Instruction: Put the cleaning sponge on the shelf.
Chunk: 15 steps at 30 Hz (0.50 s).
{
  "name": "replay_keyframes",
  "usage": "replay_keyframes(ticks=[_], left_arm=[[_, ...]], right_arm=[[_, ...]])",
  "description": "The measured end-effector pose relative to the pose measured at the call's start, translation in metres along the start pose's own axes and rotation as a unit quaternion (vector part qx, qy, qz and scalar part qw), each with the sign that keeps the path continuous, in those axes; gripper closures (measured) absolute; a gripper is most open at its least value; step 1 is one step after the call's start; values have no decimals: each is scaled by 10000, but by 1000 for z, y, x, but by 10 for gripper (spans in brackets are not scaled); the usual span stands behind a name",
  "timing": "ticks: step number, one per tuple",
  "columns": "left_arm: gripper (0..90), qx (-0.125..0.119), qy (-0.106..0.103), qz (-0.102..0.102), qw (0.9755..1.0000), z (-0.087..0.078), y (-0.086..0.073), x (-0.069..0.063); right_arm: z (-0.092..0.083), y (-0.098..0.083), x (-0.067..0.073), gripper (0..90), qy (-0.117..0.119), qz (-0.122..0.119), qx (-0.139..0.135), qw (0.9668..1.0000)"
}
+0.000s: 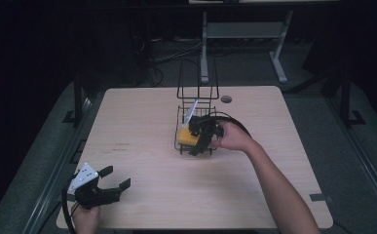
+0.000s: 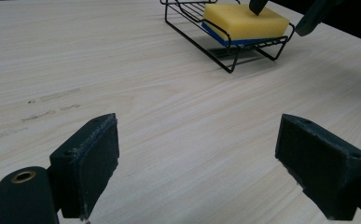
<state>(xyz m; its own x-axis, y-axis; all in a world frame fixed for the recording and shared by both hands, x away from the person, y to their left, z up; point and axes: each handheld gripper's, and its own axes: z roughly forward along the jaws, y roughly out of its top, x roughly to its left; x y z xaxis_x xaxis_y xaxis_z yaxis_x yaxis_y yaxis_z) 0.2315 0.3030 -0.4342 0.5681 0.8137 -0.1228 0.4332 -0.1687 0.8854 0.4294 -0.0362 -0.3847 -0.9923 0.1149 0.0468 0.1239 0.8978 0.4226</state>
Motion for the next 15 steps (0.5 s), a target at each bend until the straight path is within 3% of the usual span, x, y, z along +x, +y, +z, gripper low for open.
replay_keyframes(ticks=[15], left_arm=[[128,-2,-9,7,10000,0,0,-1]], right_arm=[[-2,-5,23,171,52,-146,-80,9998]])
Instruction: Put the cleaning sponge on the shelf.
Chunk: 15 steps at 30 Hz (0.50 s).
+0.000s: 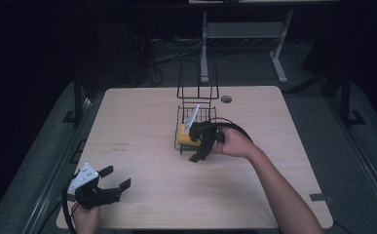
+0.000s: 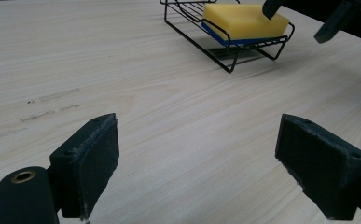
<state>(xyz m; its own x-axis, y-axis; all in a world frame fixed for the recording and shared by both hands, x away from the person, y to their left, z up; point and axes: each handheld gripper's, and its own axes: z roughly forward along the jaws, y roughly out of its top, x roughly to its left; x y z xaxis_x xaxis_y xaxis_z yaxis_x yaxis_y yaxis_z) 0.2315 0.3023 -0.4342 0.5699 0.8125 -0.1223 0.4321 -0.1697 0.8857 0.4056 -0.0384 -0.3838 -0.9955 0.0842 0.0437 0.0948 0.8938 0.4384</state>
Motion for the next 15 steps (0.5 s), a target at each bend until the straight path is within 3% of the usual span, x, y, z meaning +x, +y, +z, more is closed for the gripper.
replay_keyframes(ticks=[15], left_arm=[[128,29,10,32,10000,1,0,-1]], right_arm=[[-1,-20,23,172,0,-22,-88,10000]])
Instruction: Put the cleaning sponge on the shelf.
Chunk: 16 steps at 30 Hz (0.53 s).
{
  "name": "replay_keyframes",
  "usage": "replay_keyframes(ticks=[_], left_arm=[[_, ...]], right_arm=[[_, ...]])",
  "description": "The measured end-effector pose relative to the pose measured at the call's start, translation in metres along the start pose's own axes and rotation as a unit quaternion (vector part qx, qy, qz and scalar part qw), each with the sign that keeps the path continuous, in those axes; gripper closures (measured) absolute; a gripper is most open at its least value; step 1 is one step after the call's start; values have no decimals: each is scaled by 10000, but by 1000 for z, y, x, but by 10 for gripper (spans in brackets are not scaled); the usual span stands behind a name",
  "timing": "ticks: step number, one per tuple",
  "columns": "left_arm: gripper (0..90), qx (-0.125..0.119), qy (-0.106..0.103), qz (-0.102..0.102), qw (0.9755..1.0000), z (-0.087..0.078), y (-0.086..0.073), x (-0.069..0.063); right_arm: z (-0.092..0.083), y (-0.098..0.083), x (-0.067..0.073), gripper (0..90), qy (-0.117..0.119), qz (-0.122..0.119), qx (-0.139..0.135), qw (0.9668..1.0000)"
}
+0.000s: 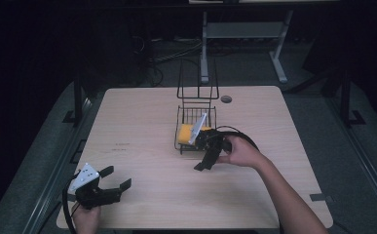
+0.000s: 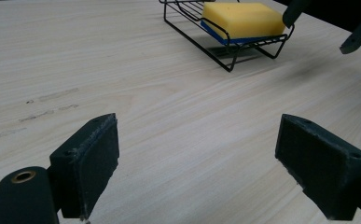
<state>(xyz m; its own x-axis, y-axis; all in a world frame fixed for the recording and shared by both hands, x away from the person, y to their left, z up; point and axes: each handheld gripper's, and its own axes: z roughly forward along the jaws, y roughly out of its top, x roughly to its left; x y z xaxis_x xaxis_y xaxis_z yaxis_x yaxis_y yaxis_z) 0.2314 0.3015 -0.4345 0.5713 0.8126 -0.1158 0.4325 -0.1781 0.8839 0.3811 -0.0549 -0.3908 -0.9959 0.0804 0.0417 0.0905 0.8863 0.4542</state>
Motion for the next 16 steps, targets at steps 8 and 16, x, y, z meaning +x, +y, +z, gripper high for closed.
replay_keyframes(ticks=[8,16], left_arm=[[128,1,9,4,10000,0,0,0],[128,21,19,21,10000,1,0,0]], right_arm=[[3,-15,9,171,20,51,-4,10000],[1,-31,18,171,-12,119,-46,9999]])
